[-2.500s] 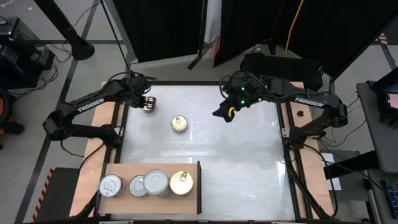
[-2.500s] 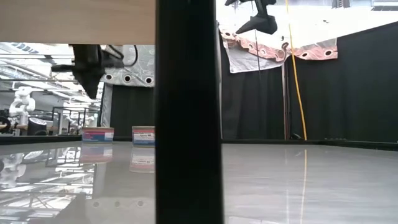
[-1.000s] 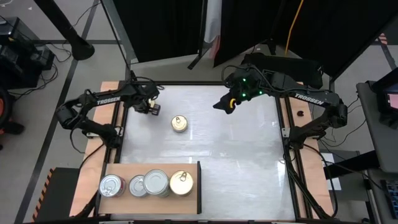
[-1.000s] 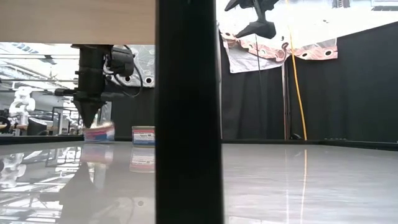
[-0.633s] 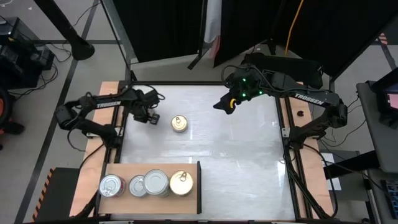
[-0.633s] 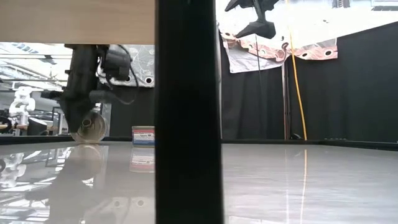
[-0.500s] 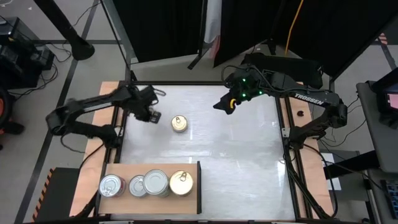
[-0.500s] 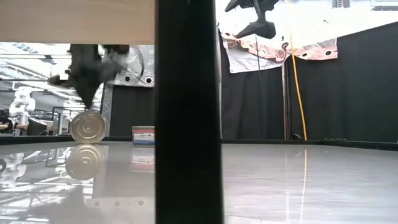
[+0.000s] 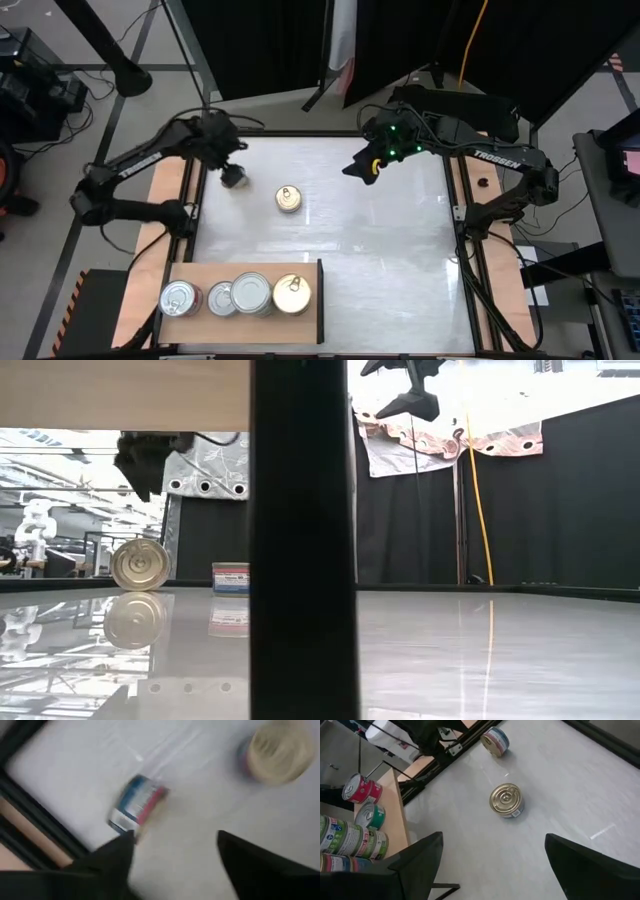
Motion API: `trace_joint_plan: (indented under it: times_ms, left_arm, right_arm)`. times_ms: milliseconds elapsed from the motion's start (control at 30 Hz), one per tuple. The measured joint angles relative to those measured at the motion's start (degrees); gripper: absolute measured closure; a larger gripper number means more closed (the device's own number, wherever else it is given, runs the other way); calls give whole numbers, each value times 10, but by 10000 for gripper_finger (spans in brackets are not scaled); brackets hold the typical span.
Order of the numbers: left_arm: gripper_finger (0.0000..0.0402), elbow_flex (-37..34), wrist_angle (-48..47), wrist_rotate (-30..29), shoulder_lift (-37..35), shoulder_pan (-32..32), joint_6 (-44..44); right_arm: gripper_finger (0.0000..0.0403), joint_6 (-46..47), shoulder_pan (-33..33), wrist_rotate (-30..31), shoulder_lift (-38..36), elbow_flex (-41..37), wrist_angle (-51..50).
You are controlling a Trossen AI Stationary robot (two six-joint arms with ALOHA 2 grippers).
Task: Stack canned seafood by type on shelf
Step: Stack the blue pink tuna can on top of the other blue pink tuna cans on the shelf
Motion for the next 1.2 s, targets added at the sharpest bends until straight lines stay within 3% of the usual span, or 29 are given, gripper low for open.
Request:
trace_joint_plan:
  times_ms: [100, 167, 267, 633, 767, 967, 1200]
  left_arm:
    - [59, 0, 11, -11, 37, 0, 105]
    - [41, 0, 17, -17, 56, 2, 151]
    - [41, 0, 18, -58, 83, 7, 220]
    - [48, 0, 30, -46, 181, 71, 336]
    - [77, 0, 27, -29, 222, 85, 345]
    - [201, 0, 22, 9, 250, 87, 340]
    - [203, 20, -66, 118, 165, 87, 283]
  right_arm:
    - [62, -4, 0, -15, 0, 0, 0]
    - [62, -4, 0, -26, 0, 0, 0]
    - [62, 0, 3, -28, 0, 0, 0]
    - [62, -18, 11, -28, 0, 0, 0]
    - [62, -26, 10, -28, 0, 0, 0]
    - [62, -31, 10, -28, 0, 0, 2]
    - [69, -31, 16, -36, -9, 0, 89]
